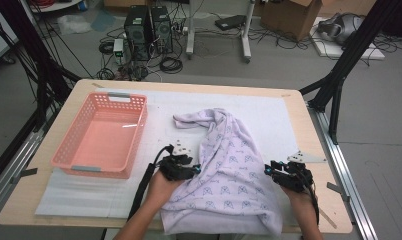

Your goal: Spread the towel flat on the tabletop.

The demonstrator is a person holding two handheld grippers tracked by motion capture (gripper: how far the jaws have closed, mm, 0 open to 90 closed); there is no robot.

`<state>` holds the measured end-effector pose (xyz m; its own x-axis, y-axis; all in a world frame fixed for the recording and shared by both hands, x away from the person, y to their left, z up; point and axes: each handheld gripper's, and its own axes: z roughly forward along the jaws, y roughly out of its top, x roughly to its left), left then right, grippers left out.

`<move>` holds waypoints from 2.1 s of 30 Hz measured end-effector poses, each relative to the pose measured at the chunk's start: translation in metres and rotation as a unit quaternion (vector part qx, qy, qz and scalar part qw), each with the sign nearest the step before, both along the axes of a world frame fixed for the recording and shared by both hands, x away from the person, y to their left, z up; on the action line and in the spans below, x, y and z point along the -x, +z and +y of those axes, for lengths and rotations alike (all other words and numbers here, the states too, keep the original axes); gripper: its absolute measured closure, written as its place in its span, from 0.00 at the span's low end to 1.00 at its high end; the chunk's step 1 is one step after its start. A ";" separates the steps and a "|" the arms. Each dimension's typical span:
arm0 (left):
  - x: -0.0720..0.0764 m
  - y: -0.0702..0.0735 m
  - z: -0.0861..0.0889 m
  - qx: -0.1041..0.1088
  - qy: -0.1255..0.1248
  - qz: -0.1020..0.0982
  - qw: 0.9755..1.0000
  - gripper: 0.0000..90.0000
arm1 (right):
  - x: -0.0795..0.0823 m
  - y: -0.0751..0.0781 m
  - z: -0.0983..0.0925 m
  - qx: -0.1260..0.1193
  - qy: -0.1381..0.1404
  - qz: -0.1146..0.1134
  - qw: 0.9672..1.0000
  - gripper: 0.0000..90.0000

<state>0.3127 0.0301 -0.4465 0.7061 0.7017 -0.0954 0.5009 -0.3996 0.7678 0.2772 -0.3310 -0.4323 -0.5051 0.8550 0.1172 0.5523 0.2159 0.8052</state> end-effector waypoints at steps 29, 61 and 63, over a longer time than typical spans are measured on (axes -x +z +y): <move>0.005 0.009 0.081 0.045 0.183 -0.047 0.981 0.66 | -0.013 -0.010 0.016 0.021 -0.001 0.012 1.000 0.67; -0.002 0.003 0.068 0.012 0.148 -0.020 0.989 0.96 | -0.010 -0.014 -0.008 0.037 -0.027 0.027 0.999 0.60; -0.010 0.006 0.074 0.036 0.171 -0.020 0.984 0.96 | -0.015 -0.015 -0.004 0.037 -0.019 0.030 0.999 0.78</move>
